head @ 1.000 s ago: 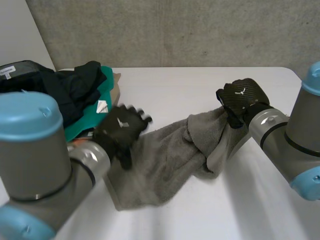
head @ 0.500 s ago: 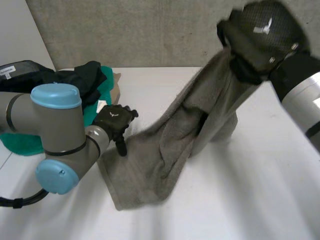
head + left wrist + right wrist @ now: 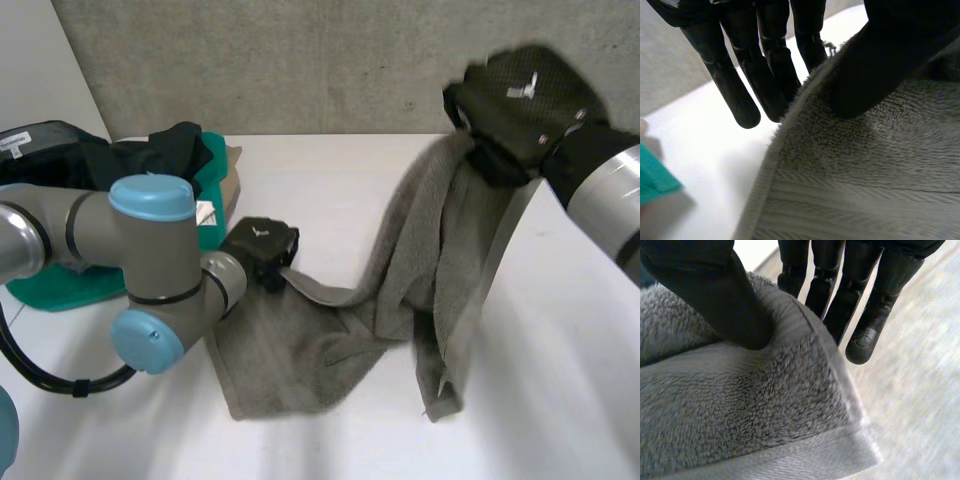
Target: Fold the laundry.
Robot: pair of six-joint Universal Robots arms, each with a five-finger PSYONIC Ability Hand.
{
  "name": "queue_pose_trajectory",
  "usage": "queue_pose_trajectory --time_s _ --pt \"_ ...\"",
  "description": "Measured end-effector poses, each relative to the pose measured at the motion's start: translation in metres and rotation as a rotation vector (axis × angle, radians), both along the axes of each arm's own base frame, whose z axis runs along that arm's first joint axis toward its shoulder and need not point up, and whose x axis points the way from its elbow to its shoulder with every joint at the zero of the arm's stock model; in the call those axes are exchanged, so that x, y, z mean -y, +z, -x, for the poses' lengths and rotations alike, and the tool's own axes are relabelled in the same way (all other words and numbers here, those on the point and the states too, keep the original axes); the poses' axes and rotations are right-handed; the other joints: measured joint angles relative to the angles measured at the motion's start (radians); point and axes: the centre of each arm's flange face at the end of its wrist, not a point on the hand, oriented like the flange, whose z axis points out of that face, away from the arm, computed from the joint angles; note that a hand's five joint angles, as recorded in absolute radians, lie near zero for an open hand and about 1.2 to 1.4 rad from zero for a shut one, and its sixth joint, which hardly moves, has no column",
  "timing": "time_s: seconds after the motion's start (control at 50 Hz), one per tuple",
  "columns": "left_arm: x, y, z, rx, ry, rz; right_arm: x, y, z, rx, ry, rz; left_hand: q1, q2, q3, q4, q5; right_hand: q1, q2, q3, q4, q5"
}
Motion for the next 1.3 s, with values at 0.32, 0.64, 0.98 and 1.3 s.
queue_pose_trajectory --time_s 0.32,0.64,0.98,1.3 --pt "0.076 0.161 0.012 -0.238 0.172 0.748 0.136 0.016 -0.006 0.079 -0.318 0.281 0.0 0.003 0.004 0.004 0.0 0.006 0.006 0.0 0.0 0.002" --pt "0.021 0.164 -0.015 -0.228 0.194 0.714 0.099 -0.01 -0.001 0.086 -0.229 0.254 0.0 0.003 0.004 0.004 0.0 0.006 0.007 0.0 0.0 0.003" --pt "-0.032 0.033 -0.016 0.005 0.092 0.359 0.02 -0.159 0.017 -0.152 -0.123 -0.43 0.0 0.003 0.004 0.004 0.0 -0.565 -0.678 -0.686 -0.688 -0.668" --pt "-0.016 0.057 -0.014 -0.033 0.115 0.413 0.044 -0.162 0.041 0.115 -0.28 -0.674 0.0 0.003 0.004 0.004 0.0 -0.684 -0.804 -0.829 -0.84 -0.821"
